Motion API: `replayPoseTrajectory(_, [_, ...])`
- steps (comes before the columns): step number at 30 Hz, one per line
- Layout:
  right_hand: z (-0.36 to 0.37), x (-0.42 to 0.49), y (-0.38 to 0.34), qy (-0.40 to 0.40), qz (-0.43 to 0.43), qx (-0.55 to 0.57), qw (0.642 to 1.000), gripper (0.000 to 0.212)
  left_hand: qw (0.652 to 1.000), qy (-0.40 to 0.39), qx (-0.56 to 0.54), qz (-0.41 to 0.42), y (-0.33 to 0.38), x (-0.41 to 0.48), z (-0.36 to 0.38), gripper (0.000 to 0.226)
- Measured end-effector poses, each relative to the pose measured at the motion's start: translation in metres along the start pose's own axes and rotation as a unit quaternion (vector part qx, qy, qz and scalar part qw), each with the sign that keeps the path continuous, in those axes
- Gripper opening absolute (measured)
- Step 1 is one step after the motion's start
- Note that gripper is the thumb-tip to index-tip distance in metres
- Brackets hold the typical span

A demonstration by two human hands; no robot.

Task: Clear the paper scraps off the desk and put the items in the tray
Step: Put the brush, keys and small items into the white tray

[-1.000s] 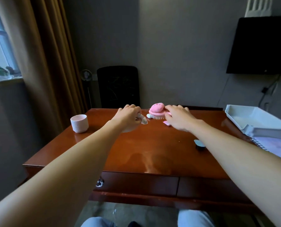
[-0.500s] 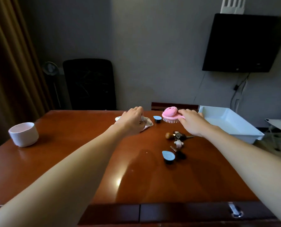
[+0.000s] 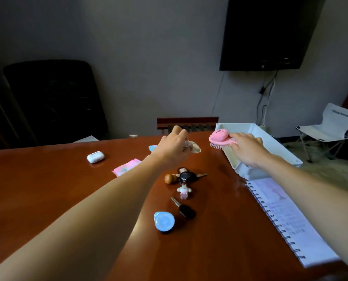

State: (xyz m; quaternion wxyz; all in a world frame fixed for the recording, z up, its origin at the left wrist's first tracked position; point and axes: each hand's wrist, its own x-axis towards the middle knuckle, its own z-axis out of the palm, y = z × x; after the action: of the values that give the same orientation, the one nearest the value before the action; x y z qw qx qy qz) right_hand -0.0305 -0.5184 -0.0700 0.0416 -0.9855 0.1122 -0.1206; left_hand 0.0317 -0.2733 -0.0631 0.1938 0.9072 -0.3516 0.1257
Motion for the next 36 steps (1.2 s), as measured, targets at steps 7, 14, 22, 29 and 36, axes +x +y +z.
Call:
replayPoseTrajectory(7, [0.015,0.035,0.061,0.007,0.062,0.008,0.998,0.038,0.998,0.012,-0.041,0.040,0.030,0.070,0.050,0.022])
replayPoseTrajectory(14, [0.029,0.061,0.094,0.011,0.077,-0.042,0.996,0.037,0.998,-0.014,-0.043,0.054,0.049,0.123,0.091,0.027])
replayPoseTrajectory(22, [0.042,0.091,0.114,0.016,0.073,-0.100,0.992,0.032,0.995,0.012,-0.009,0.103,0.057,0.162,0.129,0.023])
replayPoseTrajectory(29, [0.055,0.098,0.124,-0.037,0.090,-0.055,0.994,0.036,0.995,-0.073,0.005,0.073,0.062,0.167,0.152,0.030])
replayPoseTrajectory(36, [0.053,0.097,0.117,-0.038,0.063,-0.053,0.996,0.035,0.989,-0.138,0.005,0.053,0.053,0.160,0.147,0.037])
